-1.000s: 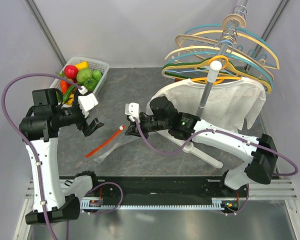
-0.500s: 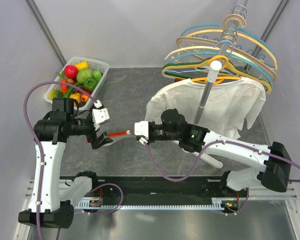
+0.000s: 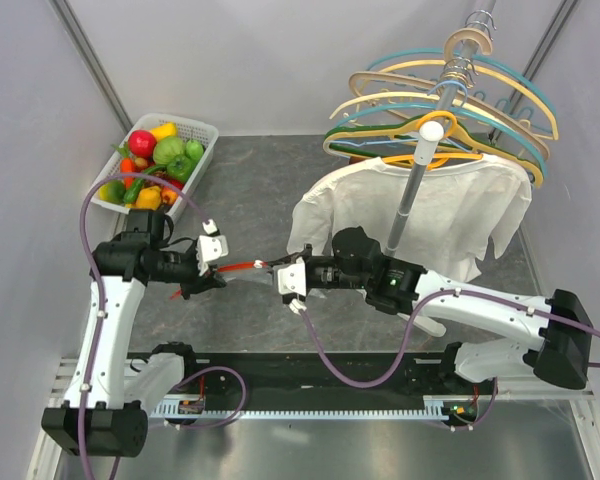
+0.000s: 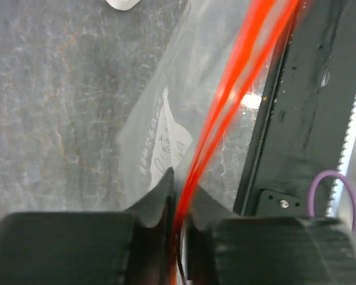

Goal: Place the food in the zip-top bag and seal the zipper
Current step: Pick up the zipper food storage bag at the center of the board.

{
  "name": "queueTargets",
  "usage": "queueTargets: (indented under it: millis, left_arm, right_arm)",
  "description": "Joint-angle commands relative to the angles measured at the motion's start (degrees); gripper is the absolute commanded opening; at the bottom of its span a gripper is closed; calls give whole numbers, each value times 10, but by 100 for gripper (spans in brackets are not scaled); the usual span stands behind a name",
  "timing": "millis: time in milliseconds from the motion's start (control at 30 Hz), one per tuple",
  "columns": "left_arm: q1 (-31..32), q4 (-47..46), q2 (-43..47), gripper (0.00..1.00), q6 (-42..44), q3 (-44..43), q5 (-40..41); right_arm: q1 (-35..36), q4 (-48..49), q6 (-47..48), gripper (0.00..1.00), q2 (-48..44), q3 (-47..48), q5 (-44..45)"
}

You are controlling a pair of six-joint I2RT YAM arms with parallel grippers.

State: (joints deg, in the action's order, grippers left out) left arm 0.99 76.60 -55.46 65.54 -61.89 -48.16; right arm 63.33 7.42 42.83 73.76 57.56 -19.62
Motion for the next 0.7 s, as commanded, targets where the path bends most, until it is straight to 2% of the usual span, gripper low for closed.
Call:
queueTargets:
  millis: [0,33,67,100,167,200,233,300,433,500,567,667]
  left_arm:
    - [1,-56,66,4,-33,24,39]
    - [1,-93,86,3,-41,27,41]
    - [1,-109,97,2,-44,32,42]
    - [1,-122,105,2,-42,34,45]
    - [1,-163,132,2,-29,46,47]
    - [1,-173,141,2,1,53,48]
    - [2,-179,149,2,26,60,47]
    - [1,-188,176,2,92,89,44]
    - [1,-212,190,2,134,118,42]
    - [1,-211,167,2,112,107,40]
    - [1,-210,138,3,72,81,33]
    - [1,-193,120,5,60,61,18]
  right_arm:
    - [7,17,12,0,-42,-27,9]
    - [9,12,1,1,-46,-32,9]
    - [9,1,-17,32,-49,-26,7]
    - [10,-34,-37,53,-49,-18,-2]
    - [10,-72,-119,84,-37,28,-12]
    - [10,-119,-150,94,-30,46,-13]
    - [10,-138,-218,98,-25,87,-14]
    - [10,-181,-302,98,-5,127,-20]
    - [9,-191,-387,98,2,174,-41]
    - [9,-184,-394,98,4,175,-44]
    - [10,-195,-367,95,12,179,-33]
    - [11,-217,-307,93,30,190,-10]
